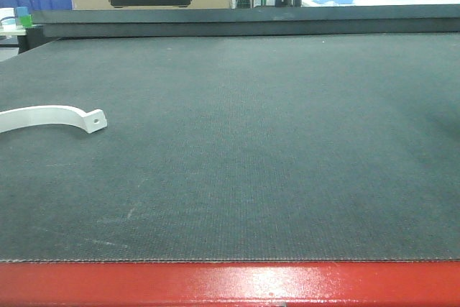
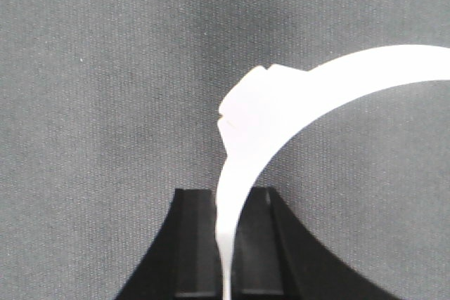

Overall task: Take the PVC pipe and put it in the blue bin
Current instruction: 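Close the left gripper on the pipe's arc beside the right gripper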

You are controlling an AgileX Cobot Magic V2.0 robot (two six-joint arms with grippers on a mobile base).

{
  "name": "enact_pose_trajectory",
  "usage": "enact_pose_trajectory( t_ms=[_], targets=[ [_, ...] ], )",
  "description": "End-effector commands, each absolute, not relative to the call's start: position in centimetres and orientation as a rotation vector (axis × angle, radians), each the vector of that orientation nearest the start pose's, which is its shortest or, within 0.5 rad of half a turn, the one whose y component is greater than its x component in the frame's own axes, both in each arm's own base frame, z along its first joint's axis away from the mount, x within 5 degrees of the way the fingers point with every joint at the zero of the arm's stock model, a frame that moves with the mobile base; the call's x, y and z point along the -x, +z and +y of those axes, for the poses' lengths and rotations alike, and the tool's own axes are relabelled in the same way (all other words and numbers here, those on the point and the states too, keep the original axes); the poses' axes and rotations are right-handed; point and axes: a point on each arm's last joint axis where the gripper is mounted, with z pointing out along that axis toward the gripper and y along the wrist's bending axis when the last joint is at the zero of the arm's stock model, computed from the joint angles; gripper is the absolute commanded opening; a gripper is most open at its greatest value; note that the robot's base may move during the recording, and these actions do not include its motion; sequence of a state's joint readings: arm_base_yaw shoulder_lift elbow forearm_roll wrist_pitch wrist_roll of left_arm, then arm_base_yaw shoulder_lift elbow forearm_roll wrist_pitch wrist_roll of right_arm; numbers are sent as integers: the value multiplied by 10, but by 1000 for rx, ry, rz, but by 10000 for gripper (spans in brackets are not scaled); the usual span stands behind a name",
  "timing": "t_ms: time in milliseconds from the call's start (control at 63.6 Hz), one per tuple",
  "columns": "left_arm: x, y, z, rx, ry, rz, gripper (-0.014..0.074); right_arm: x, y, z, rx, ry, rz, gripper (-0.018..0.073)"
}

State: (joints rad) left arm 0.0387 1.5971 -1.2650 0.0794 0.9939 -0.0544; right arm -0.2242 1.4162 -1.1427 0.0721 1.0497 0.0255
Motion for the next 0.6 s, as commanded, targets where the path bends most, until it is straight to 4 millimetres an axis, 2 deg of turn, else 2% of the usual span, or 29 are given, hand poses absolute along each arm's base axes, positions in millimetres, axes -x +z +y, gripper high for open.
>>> enact_pose_trajectory(
  t_ms=[0, 47, 110, 393, 581],
  targets=[
    [-337, 266, 19, 72, 105, 2816, 296, -268, 301, -57, -368, 30, 2758, -167],
    [-341, 259, 19, 71, 104, 2826, 340, -268, 301, -57, -368, 30, 2758, -167],
    [-346, 250, 19, 68, 106, 2841, 350, -268, 302, -57, -368, 30, 2757, -167],
    [-359, 217, 32, 122, 98, 2892, 202, -269, 302, -57, -365, 29, 2753, -167],
    [-361, 208, 36, 151, 83, 2914, 194, -269, 302, -57, -365, 28, 2751, -167]
  ],
)
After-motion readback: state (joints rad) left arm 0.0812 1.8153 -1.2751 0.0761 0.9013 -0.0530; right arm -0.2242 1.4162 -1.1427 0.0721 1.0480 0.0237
